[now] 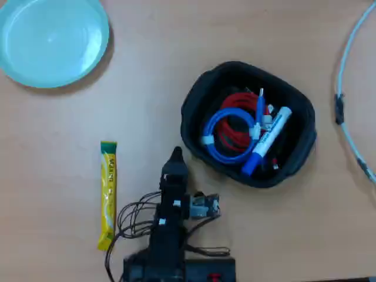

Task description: Pick up the yellow instant coffee stick, then put it in the black bowl

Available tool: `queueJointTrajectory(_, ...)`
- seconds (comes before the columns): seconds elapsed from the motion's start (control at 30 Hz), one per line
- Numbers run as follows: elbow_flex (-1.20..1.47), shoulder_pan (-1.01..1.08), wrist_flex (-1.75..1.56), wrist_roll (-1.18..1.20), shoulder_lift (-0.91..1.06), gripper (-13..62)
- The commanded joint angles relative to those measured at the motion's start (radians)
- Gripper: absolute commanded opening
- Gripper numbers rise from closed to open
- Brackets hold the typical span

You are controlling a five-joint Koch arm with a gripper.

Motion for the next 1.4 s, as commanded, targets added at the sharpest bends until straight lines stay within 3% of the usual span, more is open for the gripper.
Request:
queueJointTrajectory(0.0,0.057,-0.005,-0.02,0.008,0.103,51.0)
queueJointTrajectory(0.13,0.058,-0.009,-0.02,0.008,0.103,56.4)
queueJointTrajectory(0.57,-0.005,-0.034,0.014,-0.002,0.101,56.3)
queueJointTrajectory(0.83,-0.282,-0.101,0.515,-0.032,0.103,56.3)
queueJointTrajectory(1.0,-0.465,-0.173,0.732,-0.241,0.1,56.2)
queueJointTrajectory(1.37,-0.699,-0.337,0.985,-0.258,0.078,56.2)
